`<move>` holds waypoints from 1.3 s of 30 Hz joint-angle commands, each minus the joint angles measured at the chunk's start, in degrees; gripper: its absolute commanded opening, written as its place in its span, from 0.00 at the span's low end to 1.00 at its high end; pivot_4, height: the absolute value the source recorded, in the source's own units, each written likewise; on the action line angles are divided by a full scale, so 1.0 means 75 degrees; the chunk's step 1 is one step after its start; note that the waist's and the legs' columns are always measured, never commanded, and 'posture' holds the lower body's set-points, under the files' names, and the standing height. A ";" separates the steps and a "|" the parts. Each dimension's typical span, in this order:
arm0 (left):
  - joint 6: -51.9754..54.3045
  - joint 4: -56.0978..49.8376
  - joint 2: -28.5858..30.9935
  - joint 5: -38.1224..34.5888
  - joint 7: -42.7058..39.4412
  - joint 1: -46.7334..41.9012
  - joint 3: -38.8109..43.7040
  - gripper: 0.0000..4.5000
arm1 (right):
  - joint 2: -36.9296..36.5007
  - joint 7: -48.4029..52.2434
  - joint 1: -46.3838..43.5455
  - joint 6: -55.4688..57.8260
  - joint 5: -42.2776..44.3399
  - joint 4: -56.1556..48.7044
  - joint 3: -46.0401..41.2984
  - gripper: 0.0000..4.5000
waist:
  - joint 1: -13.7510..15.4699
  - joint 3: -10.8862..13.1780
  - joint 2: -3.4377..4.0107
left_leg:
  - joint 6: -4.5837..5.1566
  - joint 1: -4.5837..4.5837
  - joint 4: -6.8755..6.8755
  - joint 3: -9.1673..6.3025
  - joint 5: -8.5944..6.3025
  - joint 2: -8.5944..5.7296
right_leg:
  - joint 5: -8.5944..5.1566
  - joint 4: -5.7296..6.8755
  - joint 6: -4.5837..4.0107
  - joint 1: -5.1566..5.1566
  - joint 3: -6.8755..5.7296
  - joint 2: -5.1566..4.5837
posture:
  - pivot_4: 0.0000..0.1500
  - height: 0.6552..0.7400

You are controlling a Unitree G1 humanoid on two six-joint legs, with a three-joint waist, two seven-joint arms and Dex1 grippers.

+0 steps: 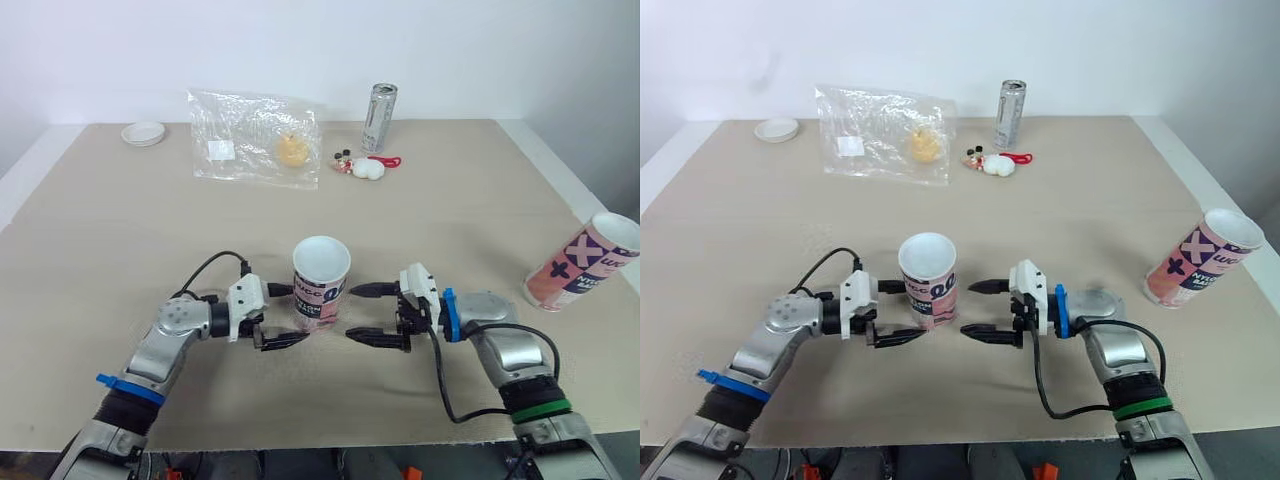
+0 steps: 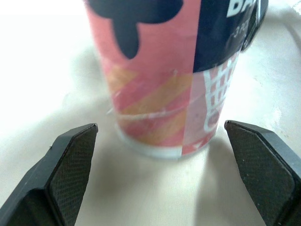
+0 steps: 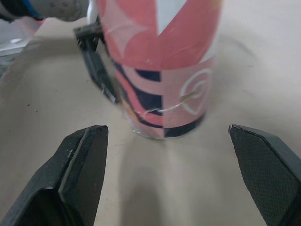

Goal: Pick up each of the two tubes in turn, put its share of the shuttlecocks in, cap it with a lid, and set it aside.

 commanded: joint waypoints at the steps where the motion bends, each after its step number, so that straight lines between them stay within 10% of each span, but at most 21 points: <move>1: 0.0091 -0.0760 0.0199 -0.0488 -0.0072 0.0204 0.0406 1.00 | 0.0105 0.0205 -0.0254 -0.0395 -0.0037 0.0186 0.0028 0.98 | 0.0005 0.0007 -0.0012 | 0.0000 0.0000 0.0000 0.0000 0.0000 0.0000 | 0.0000 0.0000 0.0000 0.0000 0.0000 -0.0001 | 1.00 1.00; 39: 0.0723 -0.2656 0.0731 -0.1235 0.0440 0.1929 0.1265 1.00 | 0.1474 0.1146 -0.1813 -0.1953 -0.0692 0.2636 0.0604 0.98 | 0.0000 0.0038 -0.0034 | -0.0003 0.0003 0.0004 0.0001 -0.0001 0.0006 | 0.0007 0.0005 -0.0010 0.0003 -0.0006 -0.0003 | 1.00 1.00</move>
